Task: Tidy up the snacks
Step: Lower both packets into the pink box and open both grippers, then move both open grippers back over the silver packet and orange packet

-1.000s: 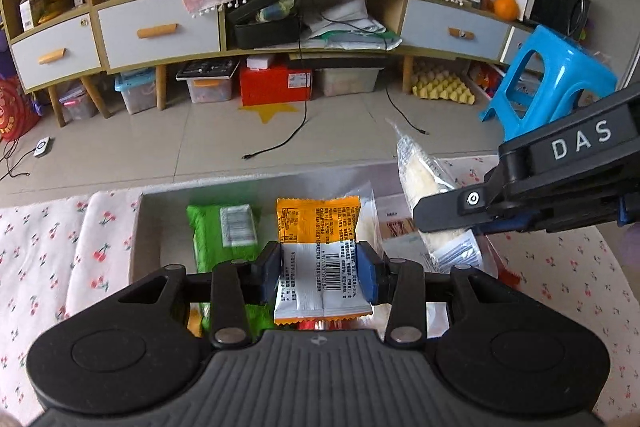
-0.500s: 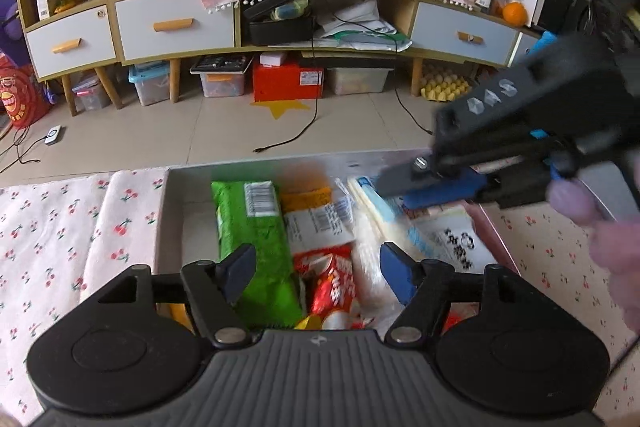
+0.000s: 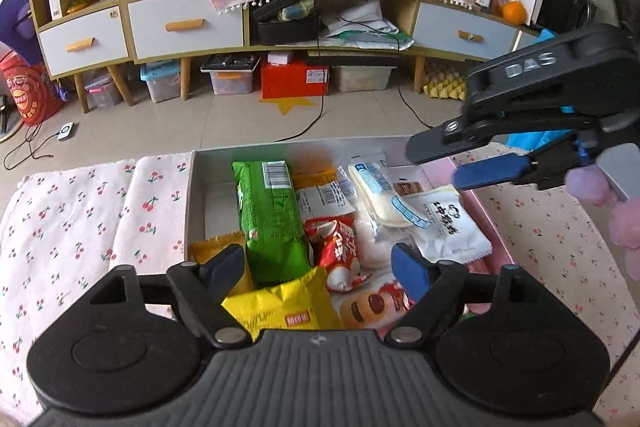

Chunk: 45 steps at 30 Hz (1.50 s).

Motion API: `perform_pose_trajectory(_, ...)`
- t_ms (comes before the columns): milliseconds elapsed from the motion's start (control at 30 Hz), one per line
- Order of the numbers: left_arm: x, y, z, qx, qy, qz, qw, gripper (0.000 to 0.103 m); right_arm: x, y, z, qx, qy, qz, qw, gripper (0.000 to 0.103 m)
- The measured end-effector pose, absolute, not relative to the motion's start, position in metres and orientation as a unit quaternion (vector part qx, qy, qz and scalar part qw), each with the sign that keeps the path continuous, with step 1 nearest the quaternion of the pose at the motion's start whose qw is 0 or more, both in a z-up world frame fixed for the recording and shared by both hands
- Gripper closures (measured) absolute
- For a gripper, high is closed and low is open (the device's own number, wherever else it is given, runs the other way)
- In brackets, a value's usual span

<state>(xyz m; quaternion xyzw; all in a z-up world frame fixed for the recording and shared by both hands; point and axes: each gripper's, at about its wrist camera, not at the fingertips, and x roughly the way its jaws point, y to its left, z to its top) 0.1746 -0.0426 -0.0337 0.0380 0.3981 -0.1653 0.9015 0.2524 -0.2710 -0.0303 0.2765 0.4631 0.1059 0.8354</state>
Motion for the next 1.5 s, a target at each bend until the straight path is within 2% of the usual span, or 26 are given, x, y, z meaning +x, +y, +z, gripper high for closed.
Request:
perform_pose_trajectory(133,0.162,-0.041,-0.03,0.044,0.398,-0.157,0.903,0.016,0.229,-0.274,-0.018,0.257,0.453,0.105,0.847,0.036)
perform_pose_trajectory(267,0.148,-0.038,-0.026,0.039,0.397,-0.145,0.905,0.005,0.207,-0.274,-0.012,0.235,0.449,0.104,0.856,0.035)
perform_pose_trajectory(300,0.146,-0.037,-0.025,0.039,0.397,-0.141,0.906,0.004,0.2,-0.274,-0.012,0.229,0.449,0.103,0.858,0.032)
perform_pose_trajectory(333,0.143,-0.037,-0.025,0.039,0.399,-0.137,0.906,0.004,0.195,-0.274,-0.012,0.225,0.448,0.102,0.859,0.024)
perform_pose_trajectory(367,0.139,-0.037,-0.025,0.04,0.401,-0.135,0.905,0.003,0.188,-0.273,-0.012,0.221,0.447,0.101,0.861,0.022)
perform_pose_trajectory(833,0.116,-0.034,-0.046,0.004,0.456,-0.049,0.889,0.003,0.13,-0.273,-0.042,0.168,0.431,0.074,0.884,0.016)
perform_pose_trajectory(1067,0.115,-0.042,-0.065,-0.04,0.466,-0.031,0.883,0.019,0.116,-0.287,-0.079,0.189,0.409,0.046,0.892,0.015)
perform_pose_trajectory(1133,0.117,-0.043,-0.073,-0.049,0.47,-0.031,0.88,0.028,0.117,-0.289,-0.087,0.18,0.415,0.036,0.891,0.015)
perform_pose_trajectory(1267,0.128,-0.04,-0.089,-0.079,0.486,-0.064,0.868,0.057,0.121,-0.286,-0.095,0.145,0.404,0.03,0.902,0.015)
perform_pose_trajectory(1333,0.129,-0.041,-0.088,-0.058,0.475,-0.071,0.875,0.058,0.121,-0.284,-0.098,0.137,0.399,0.035,0.906,0.015)
perform_pose_trajectory(1367,0.131,-0.042,-0.088,-0.043,0.477,-0.078,0.875,0.067,0.121,-0.282,-0.099,0.133,0.395,0.043,0.908,0.015)
perform_pose_trajectory(1400,0.132,-0.041,-0.087,-0.032,0.477,-0.087,0.874,0.071,0.122,-0.279,-0.1,0.129,0.392,0.049,0.91,0.015)
perform_pose_trajectory(1500,0.133,-0.034,-0.085,-0.017,0.477,-0.113,0.872,0.076,0.122,-0.269,-0.104,0.099,0.385,0.075,0.914,0.015)
